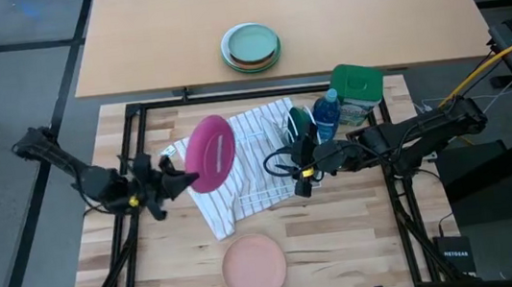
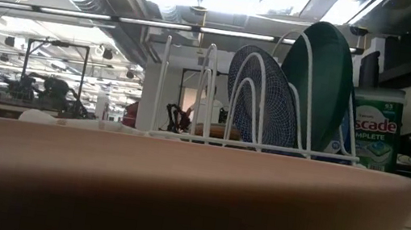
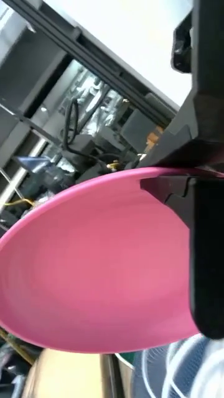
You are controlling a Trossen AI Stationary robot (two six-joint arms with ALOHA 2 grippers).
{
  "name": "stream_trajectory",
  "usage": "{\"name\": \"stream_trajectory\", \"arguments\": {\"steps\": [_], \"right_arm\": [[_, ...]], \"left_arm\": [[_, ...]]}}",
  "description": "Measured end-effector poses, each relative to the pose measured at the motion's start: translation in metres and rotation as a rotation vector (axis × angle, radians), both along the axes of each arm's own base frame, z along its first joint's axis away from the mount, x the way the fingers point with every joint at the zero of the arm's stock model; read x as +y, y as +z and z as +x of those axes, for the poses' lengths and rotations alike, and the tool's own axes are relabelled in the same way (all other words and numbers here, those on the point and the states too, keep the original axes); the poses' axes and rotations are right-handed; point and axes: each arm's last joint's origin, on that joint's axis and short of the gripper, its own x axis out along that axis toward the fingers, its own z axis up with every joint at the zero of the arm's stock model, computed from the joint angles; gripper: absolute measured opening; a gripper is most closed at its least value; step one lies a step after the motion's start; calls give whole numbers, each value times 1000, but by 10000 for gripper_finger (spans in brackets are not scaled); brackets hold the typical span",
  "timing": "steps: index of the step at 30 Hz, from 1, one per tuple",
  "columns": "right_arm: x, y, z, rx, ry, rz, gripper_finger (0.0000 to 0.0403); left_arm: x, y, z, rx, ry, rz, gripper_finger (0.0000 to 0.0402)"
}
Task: Sort dishes
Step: Put the pink plate in the dish rack
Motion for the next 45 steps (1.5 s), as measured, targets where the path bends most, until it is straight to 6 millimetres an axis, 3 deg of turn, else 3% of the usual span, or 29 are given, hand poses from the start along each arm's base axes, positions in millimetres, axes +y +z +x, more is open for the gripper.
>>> {"name": "stream_trajectory", "arguments": {"steps": [9,18,34,45], "right_arm": [[-1,0,0,12,2,-68,186],[-3,1,-1,25,-39,-168,186],[-3,1,-1,26,-35,-165,186],[-3,1,-1,26,-27,-160,186]], "left_arm": [[-26,-30,63,-136,55,-82,0],[-18,-73,106,-153,156,-284,0],[31,-104,128,11,343,-396,2],[36,-110,129,76,358,-366,43]]}}
